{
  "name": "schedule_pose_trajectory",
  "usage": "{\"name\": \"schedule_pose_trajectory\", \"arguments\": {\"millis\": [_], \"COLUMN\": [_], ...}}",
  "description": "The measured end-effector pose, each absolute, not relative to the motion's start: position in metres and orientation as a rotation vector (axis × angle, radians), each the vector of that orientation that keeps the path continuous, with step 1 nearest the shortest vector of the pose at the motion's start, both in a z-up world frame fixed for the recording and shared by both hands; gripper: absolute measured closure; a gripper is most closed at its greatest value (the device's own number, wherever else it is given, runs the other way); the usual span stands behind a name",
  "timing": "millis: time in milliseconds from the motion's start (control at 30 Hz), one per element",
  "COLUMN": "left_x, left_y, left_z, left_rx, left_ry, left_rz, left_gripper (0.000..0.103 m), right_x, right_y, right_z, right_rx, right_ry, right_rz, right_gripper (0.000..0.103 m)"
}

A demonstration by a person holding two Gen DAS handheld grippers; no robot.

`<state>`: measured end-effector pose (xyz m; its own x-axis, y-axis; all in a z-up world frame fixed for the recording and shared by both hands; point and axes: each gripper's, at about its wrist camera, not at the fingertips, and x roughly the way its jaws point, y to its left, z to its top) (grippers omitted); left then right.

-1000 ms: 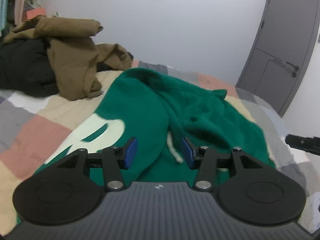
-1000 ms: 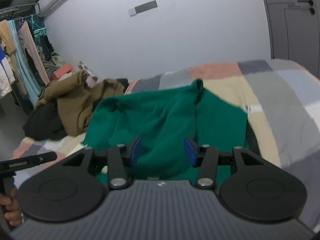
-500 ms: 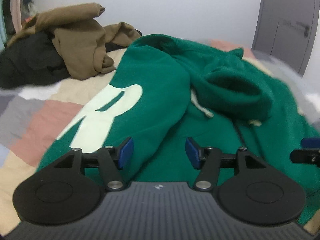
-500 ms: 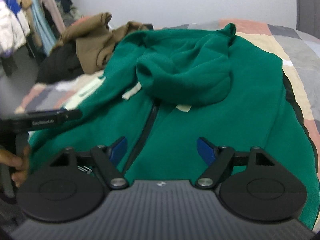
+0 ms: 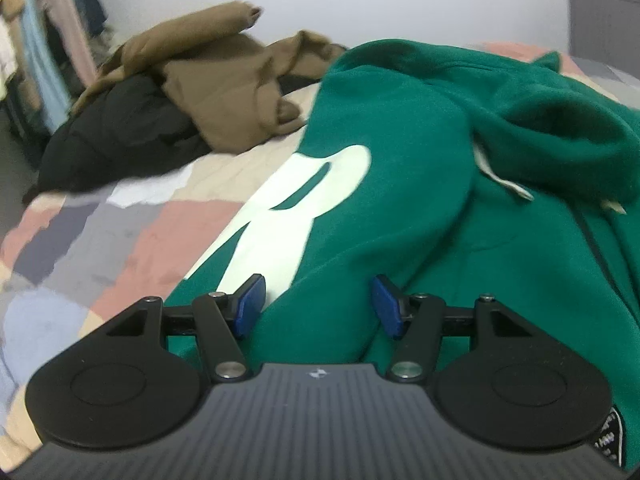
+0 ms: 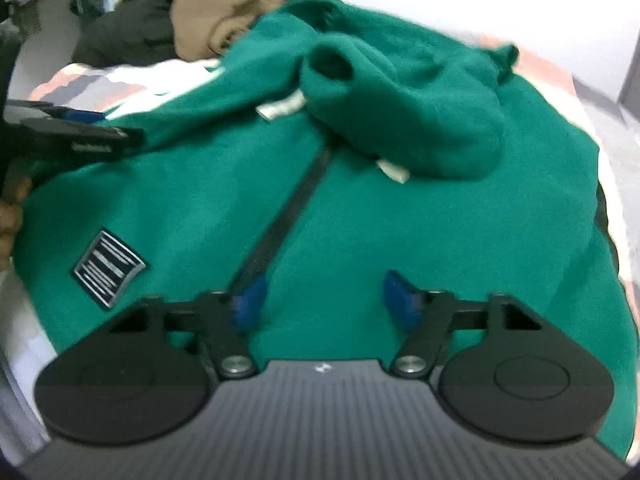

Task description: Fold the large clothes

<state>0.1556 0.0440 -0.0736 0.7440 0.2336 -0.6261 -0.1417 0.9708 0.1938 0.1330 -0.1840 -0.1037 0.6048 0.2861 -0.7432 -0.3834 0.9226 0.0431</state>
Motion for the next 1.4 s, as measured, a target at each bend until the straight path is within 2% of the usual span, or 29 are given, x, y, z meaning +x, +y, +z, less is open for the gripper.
{"name": "schedule_pose_trajectory", "arguments": {"millis": [133, 200, 300, 400, 567, 967, 1033, 1100, 1233, 1400], "left_x": [0.16, 0.159, 0.154, 0.154, 0.167, 0.256, 0.271, 0.282, 0.288, 0.275], "left_y": [0.056, 0.061, 0.071, 0.088, 0.136, 0.238, 0.252, 0.273, 0.327, 0.36], "left_z": [-0.074, -0.073, -0.069, -0.063, -0.038, 0.015, 0.013, 0.008, -0.014, -0.053], "left_rx": [0.083, 0.066, 0.024, -0.018, -0.106, 0.04, 0.11, 0.15, 0.004, -0.196], "left_ry": [0.696, 0.676, 0.639, 0.615, 0.591, 0.573, 0.569, 0.567, 0.627, 0.669], "left_rz": [0.248, 0.269, 0.297, 0.321, 0.412, 0.612, 0.68, 0.78, 0.838, 0.819], "left_gripper": [0.04, 0.052, 0.07, 0.082, 0.094, 0.097, 0.1, 0.1, 0.1, 0.1], "right_x": [0.126, 0.124, 0.124, 0.127, 0.146, 0.231, 0.254, 0.277, 0.322, 0.356], "right_y": [-0.181, -0.181, -0.193, -0.222, -0.292, -0.456, -0.482, -0.511, -0.563, -0.591], "right_z": [-0.102, -0.098, -0.086, -0.059, -0.014, 0.048, 0.047, 0.038, -0.002, -0.074], "right_rx": [-0.16, -0.176, -0.17, -0.091, -0.018, -0.076, -0.084, -0.08, 0.003, 0.012], "right_ry": [0.821, 0.795, 0.75, 0.7, 0.622, 0.484, 0.484, 0.487, 0.556, 0.613], "right_rz": [0.385, 0.364, 0.3, 0.23, 0.098, -0.247, -0.313, -0.389, -0.476, -0.518], "right_gripper": [0.087, 0.092, 0.094, 0.094, 0.099, 0.099, 0.099, 0.099, 0.099, 0.099]}}
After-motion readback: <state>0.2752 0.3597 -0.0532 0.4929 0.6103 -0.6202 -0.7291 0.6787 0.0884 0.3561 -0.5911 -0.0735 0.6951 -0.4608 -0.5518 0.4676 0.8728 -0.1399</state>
